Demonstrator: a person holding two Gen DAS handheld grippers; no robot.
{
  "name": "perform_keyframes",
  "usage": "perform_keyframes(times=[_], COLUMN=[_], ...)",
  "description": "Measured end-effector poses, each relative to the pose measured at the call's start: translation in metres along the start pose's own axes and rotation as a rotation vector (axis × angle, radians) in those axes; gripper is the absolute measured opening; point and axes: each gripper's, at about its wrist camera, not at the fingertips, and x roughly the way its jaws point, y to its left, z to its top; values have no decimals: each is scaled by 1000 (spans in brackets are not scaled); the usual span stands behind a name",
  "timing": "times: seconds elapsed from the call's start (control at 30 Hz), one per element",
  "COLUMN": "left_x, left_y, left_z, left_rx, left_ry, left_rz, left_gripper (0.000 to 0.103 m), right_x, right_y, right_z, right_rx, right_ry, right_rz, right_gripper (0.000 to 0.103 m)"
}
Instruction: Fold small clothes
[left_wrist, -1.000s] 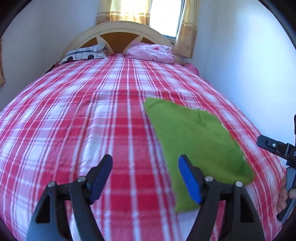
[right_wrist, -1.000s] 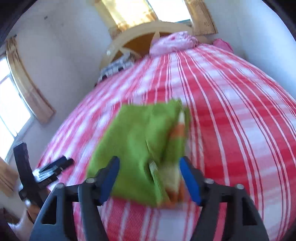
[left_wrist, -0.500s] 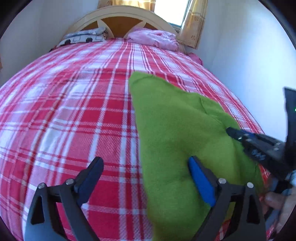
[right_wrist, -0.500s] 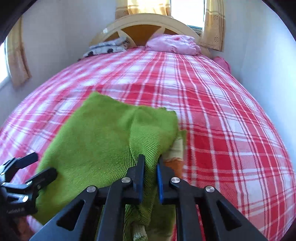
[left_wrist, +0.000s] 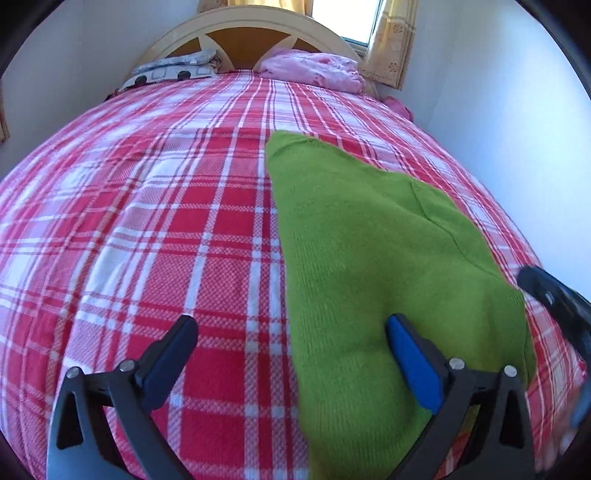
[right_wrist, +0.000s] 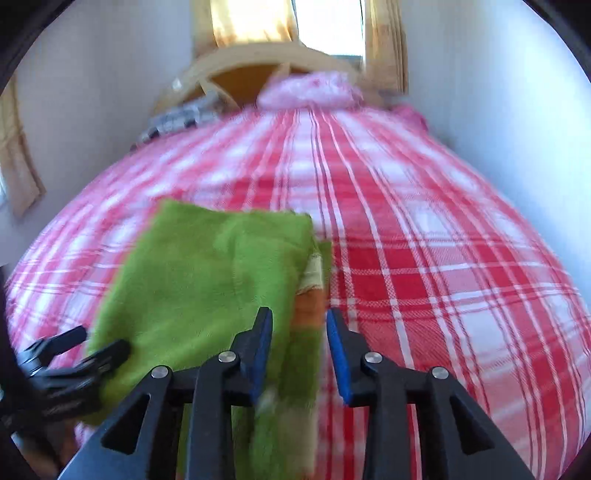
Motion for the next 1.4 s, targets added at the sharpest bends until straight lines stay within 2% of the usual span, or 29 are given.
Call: perform_keyframes(times=[0.07,0.23,0.3,0.47,0.5,0.57,0.6,0.63,0.77,0.9,1.0,1.17,1.3,1.37,1.4], left_x=[-9,-31,-36,-56,-60,-65,-66,-68,-69,-72,-71,-49,-21,-2,6], left_y=[-5,-5,-3,0,1,3,5,7,13,26,31,30,23,19,18], left_z=[-3,-11,-13,-21,-23,-24,-26,-27,-26,-16,2,32,54,61,63], left_rx=[27,57,72,128,138,152,155,154,136,77,40,-7,-37,-60,-73], left_ry=[4,6,4,-25,-35,-50,-53,-51,-2,38,16,27,60,90,109], left_rz=[12,21,29,79,92,115,120,117,43,-118,-137,-166,-166,-190,-208], left_gripper=[103,102,102,102,102,102,102,102,102,102,102,101,97,92,85], right_x=[-20,-14,-11,-20,-26,-41,-50,-56,-94,-96,-93,-81,-45,-25,-20], right_y=[18,41,43,61,61,61,58,54,34,11,-5,-27,-34,-39,-41], right_z=[-14,-57,-68,-82,-83,-86,-87,-87,-87,-76,-64,-30,-8,1,4], right_rx=[-60,-174,-187,-267,-267,-239,-202,-176,-41,70,148,240,245,245,244], right_ry=[-7,105,87,70,70,67,63,55,-14,42,39,-34,3,20,22], right_rz=[12,-35,-35,-128,-137,-144,-134,-123,-52,28,87,113,137,182,198], right_gripper=[32,32,32,35,37,53,66,68,69,71,71,72,74,74,74])
